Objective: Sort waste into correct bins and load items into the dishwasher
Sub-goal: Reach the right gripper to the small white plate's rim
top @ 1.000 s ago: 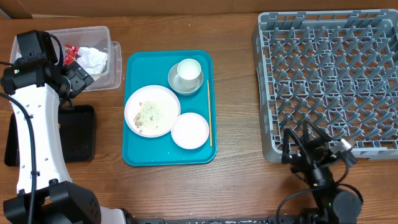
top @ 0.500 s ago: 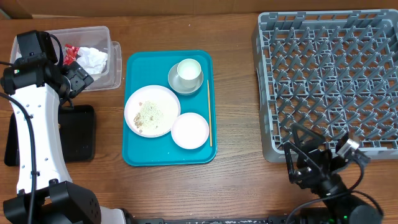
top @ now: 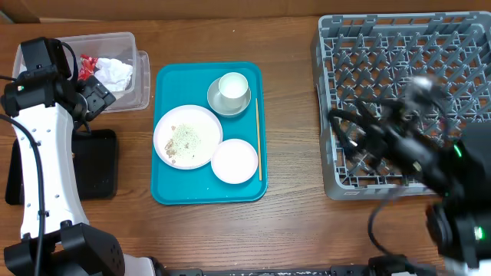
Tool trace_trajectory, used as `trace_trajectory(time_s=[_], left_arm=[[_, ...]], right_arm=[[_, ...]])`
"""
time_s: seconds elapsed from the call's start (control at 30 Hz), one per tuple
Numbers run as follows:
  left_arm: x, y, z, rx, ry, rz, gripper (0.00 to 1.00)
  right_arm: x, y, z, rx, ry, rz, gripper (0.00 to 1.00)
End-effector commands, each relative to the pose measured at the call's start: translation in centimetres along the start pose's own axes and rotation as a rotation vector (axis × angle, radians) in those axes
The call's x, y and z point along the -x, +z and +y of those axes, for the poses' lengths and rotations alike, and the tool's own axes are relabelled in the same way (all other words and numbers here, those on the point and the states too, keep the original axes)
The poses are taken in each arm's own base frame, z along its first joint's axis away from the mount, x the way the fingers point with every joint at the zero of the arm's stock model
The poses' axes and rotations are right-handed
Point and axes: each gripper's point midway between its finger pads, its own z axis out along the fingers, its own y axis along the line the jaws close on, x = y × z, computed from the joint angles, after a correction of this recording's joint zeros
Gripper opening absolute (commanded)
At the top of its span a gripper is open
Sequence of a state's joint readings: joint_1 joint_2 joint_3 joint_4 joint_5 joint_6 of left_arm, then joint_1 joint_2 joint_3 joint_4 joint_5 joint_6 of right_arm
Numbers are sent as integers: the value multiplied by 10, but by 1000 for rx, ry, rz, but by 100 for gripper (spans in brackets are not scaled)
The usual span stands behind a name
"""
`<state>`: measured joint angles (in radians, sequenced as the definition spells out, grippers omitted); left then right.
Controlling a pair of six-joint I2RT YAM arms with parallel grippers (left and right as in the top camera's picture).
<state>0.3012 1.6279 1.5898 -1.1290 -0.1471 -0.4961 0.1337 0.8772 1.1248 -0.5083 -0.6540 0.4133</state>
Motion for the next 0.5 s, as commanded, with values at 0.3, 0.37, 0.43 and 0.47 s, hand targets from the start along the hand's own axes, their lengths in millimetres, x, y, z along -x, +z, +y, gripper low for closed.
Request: trace_trajectory(time_s=[0.3, 0.37, 0.43, 0.47], left_arm=[[-1, 4, 2, 15, -12, 7, 100], [-1, 4, 2, 15, -12, 7, 100], [-1, 4, 2, 15, -12, 6, 100], [-1, 4, 2, 15, -12, 7, 100]], right_arm=[[-172, 141, 7, -275, -409, 548, 100], [-204, 156, 4, -288, -445, 616, 100], [-234, 172, -1, -281, -454, 681, 100], [-244, 176, -1, -270, -451, 704, 100]])
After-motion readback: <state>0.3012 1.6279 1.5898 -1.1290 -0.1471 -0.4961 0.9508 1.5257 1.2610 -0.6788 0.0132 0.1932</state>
